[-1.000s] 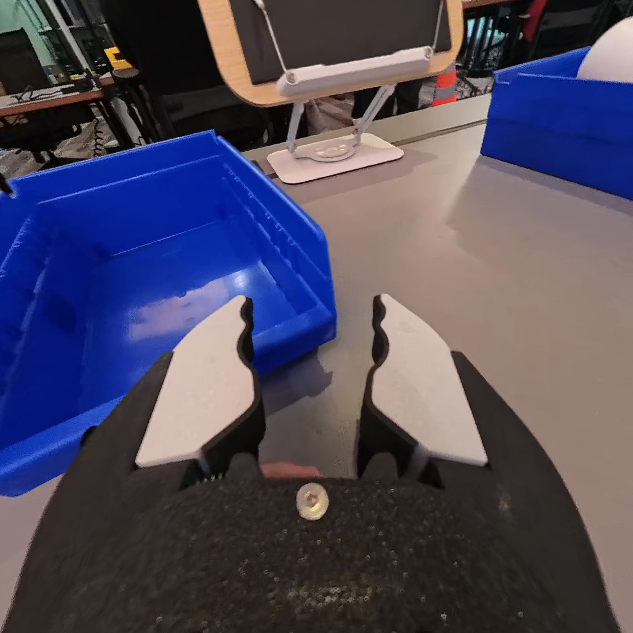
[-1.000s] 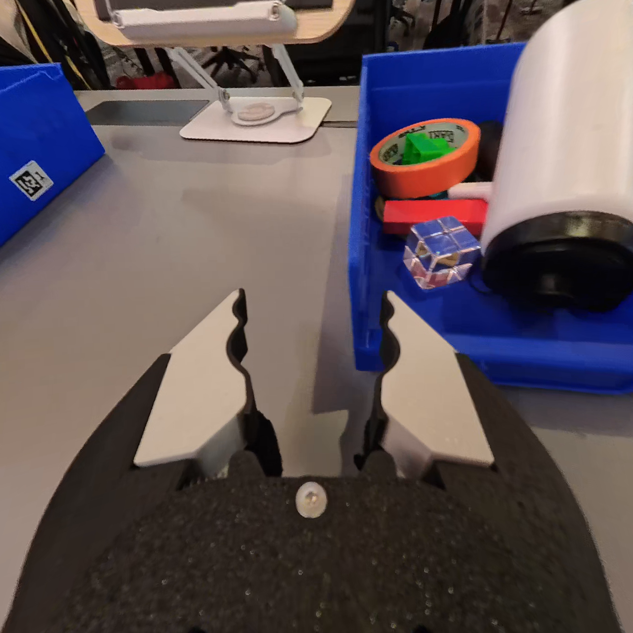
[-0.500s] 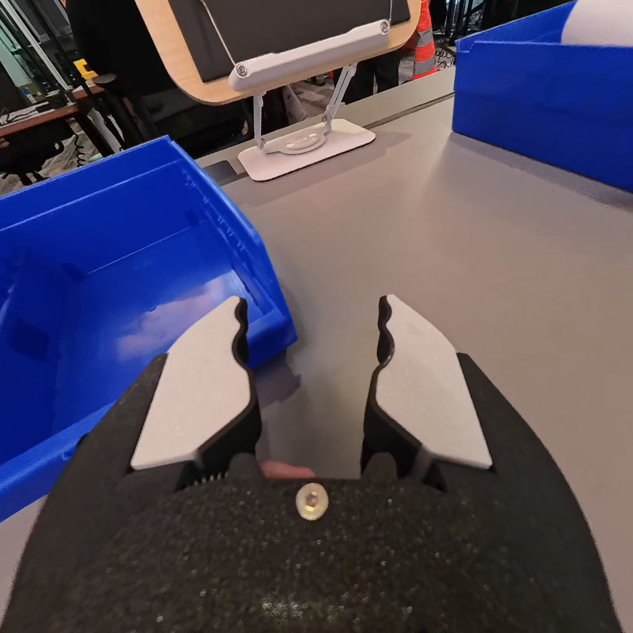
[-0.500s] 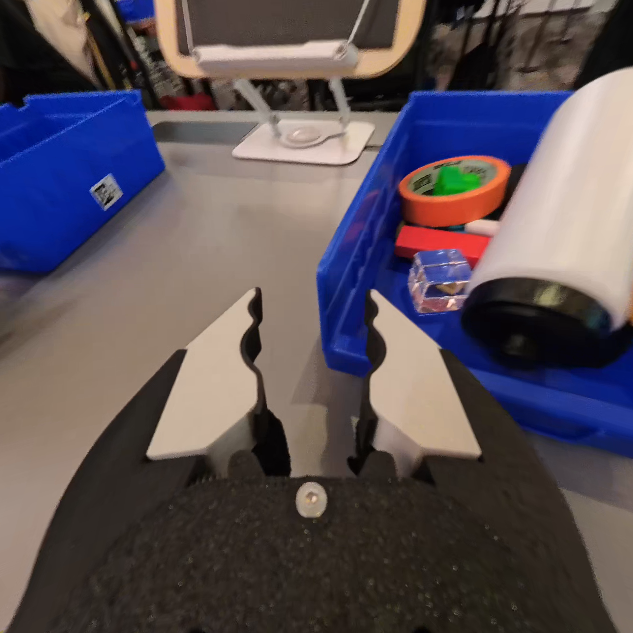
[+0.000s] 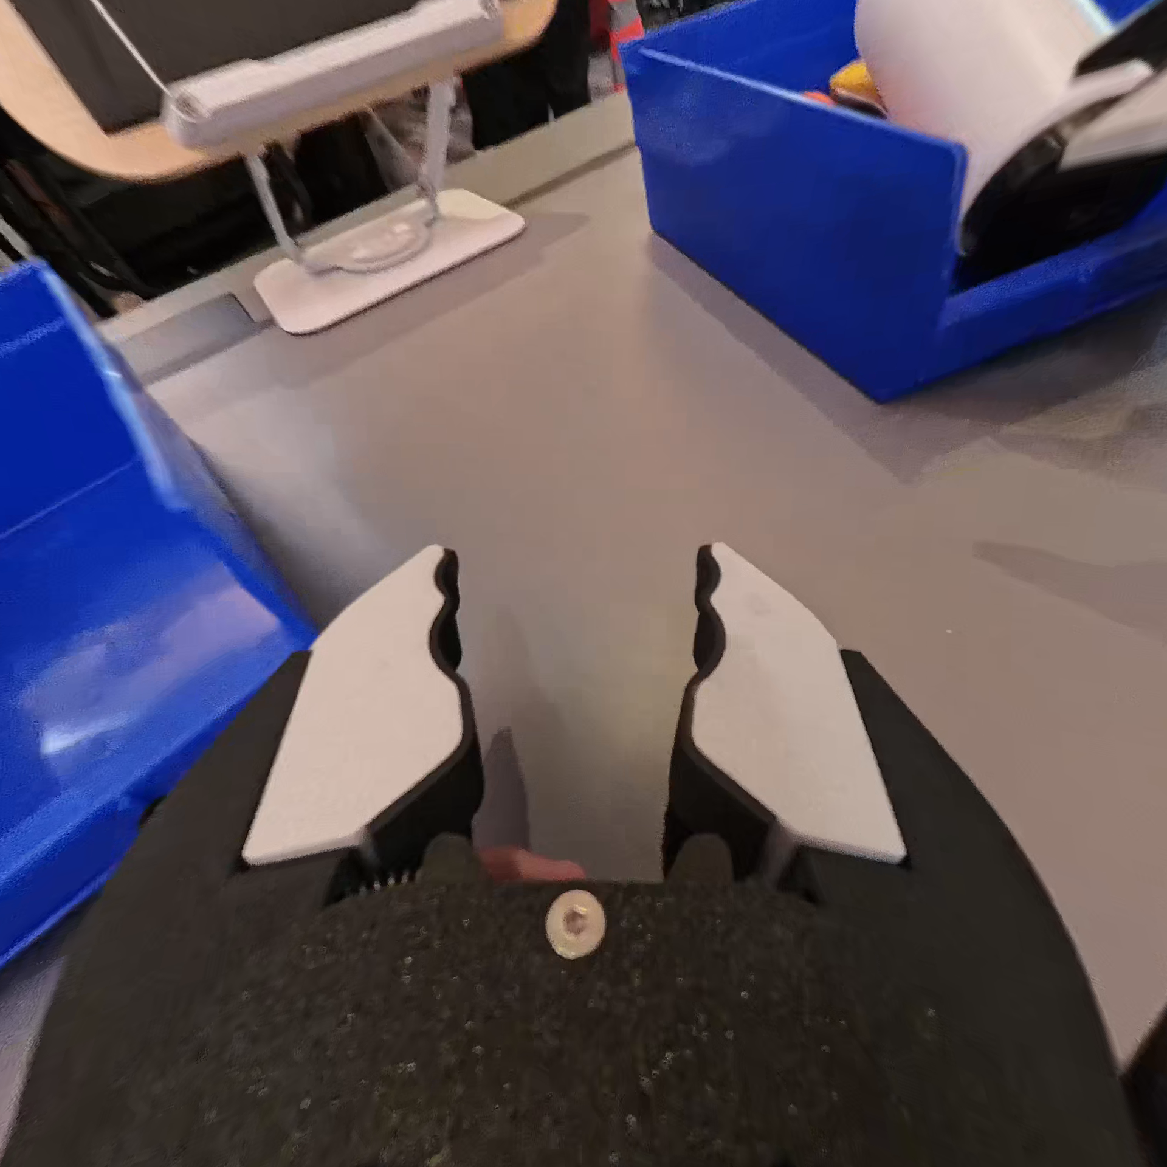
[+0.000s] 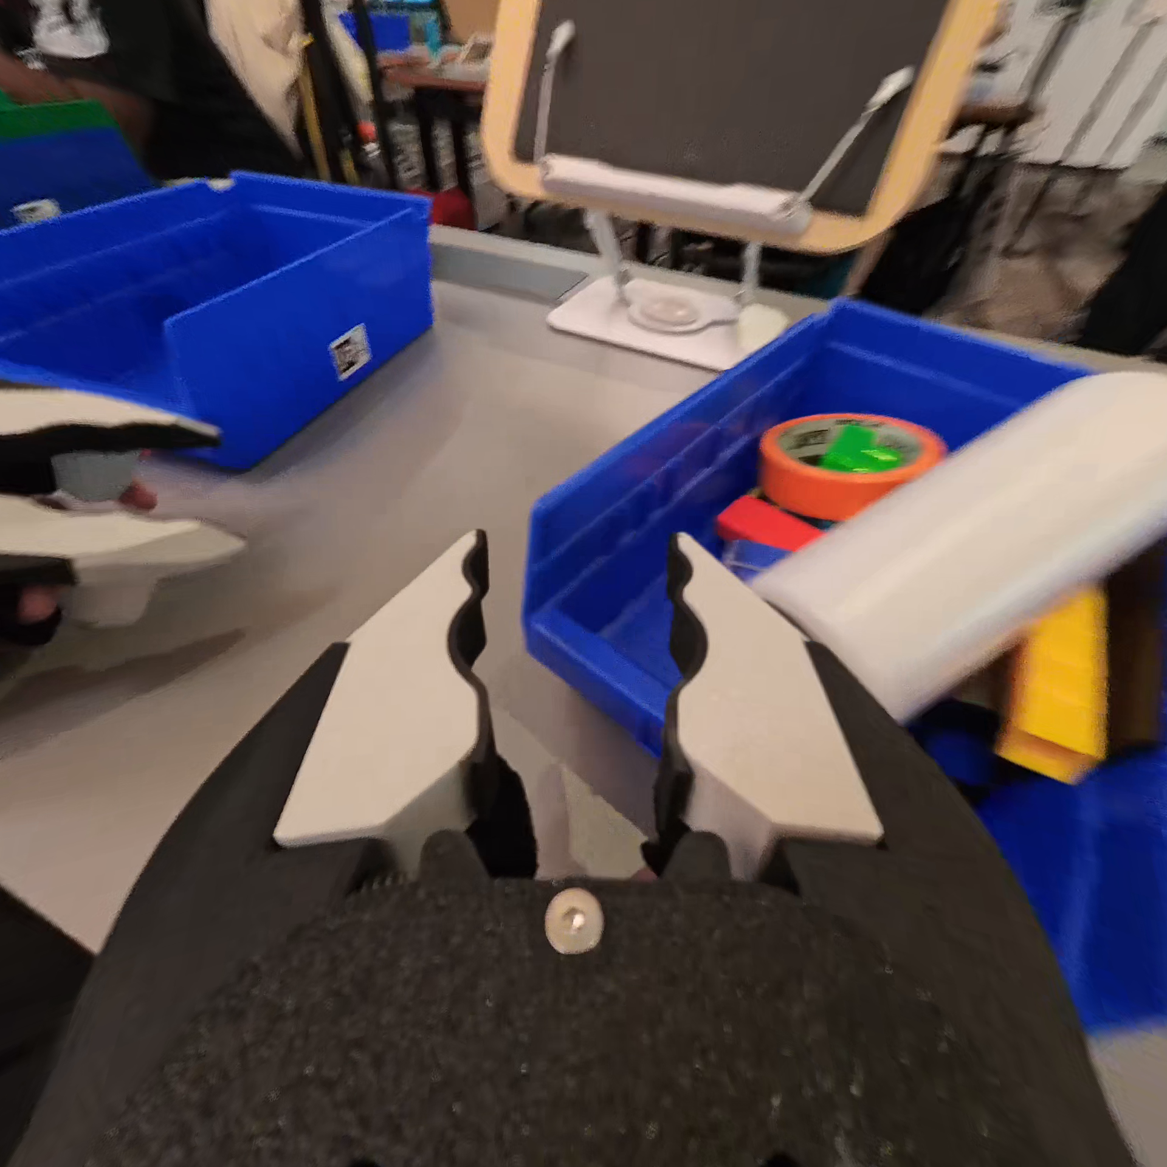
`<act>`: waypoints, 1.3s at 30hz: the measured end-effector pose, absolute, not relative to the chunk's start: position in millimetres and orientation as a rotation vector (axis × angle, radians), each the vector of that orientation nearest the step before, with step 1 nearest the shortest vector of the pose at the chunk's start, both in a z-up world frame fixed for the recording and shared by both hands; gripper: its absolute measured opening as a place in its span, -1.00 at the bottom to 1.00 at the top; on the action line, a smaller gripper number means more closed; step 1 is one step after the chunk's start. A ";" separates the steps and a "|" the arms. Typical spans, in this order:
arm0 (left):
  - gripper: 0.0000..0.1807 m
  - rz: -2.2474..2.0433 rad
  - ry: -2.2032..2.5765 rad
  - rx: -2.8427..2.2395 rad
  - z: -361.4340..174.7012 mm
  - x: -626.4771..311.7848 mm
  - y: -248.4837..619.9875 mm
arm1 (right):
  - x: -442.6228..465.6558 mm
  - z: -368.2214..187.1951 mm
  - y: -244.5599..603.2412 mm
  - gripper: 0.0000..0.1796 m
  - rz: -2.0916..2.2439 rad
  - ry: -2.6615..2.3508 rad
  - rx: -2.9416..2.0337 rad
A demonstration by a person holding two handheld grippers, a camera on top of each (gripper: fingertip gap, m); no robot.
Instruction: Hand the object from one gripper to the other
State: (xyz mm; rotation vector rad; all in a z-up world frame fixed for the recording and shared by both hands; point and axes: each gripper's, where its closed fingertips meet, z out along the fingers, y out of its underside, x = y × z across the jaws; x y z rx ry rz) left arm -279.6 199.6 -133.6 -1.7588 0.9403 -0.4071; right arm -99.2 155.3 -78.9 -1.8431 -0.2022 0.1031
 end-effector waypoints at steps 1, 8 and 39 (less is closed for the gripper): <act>-0.21 -0.447 0.946 -1.774 -134.7 -273.5 193.6 | -83.5 -73.0 149.5 -0.37 0.043 -0.144 -1.829; -0.27 -0.641 0.984 -1.745 -124.9 -187.7 154.6 | 60.2 -82.6 106.3 -0.38 -0.279 0.327 -1.808; -0.96 -0.213 0.504 -1.887 -107.7 -275.6 251.1 | -87.7 -116.1 214.9 -0.97 -0.114 0.107 -1.941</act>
